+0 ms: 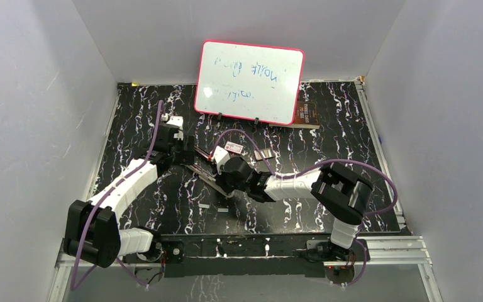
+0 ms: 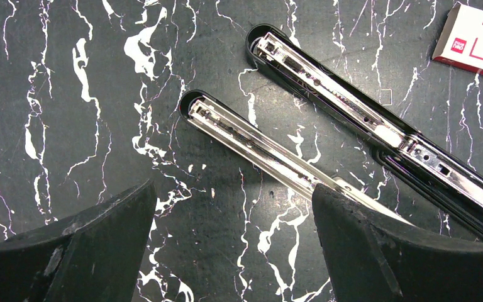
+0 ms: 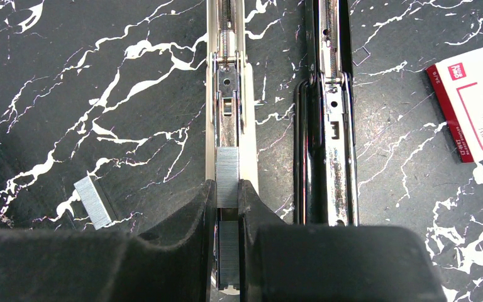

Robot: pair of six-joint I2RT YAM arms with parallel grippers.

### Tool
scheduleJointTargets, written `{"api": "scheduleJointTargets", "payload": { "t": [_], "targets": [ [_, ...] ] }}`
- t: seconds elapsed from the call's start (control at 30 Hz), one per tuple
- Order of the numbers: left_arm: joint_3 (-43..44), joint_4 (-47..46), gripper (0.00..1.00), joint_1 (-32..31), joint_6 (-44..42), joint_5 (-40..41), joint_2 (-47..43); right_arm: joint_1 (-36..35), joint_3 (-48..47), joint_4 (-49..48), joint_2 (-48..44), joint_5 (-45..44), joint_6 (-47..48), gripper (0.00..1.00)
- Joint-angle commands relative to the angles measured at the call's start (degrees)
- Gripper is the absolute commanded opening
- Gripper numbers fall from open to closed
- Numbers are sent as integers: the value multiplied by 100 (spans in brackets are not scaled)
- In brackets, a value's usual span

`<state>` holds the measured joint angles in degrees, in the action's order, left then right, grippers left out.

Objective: Load the staples into the stapler
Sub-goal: Install the staple into the stapler.

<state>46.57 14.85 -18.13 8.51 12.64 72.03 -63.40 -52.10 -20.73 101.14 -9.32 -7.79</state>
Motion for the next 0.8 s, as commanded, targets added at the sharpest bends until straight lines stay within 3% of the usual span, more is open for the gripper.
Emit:
{"api": "scheduleJointTargets", "payload": {
  "t": [0.0, 0.43, 0.77],
  "targets": [
    [56, 2, 93, -16, -60, 44, -122, -7, -225, 25, -33, -141, -81, 2],
    [62, -10, 93, -15, -69, 54, -143, -15, -296, 78, 58, -72, -65, 26],
    [61, -9, 93, -20, -67, 54, -141, -14, -328, 7, 43, -58, -49, 37]
  ]
}}
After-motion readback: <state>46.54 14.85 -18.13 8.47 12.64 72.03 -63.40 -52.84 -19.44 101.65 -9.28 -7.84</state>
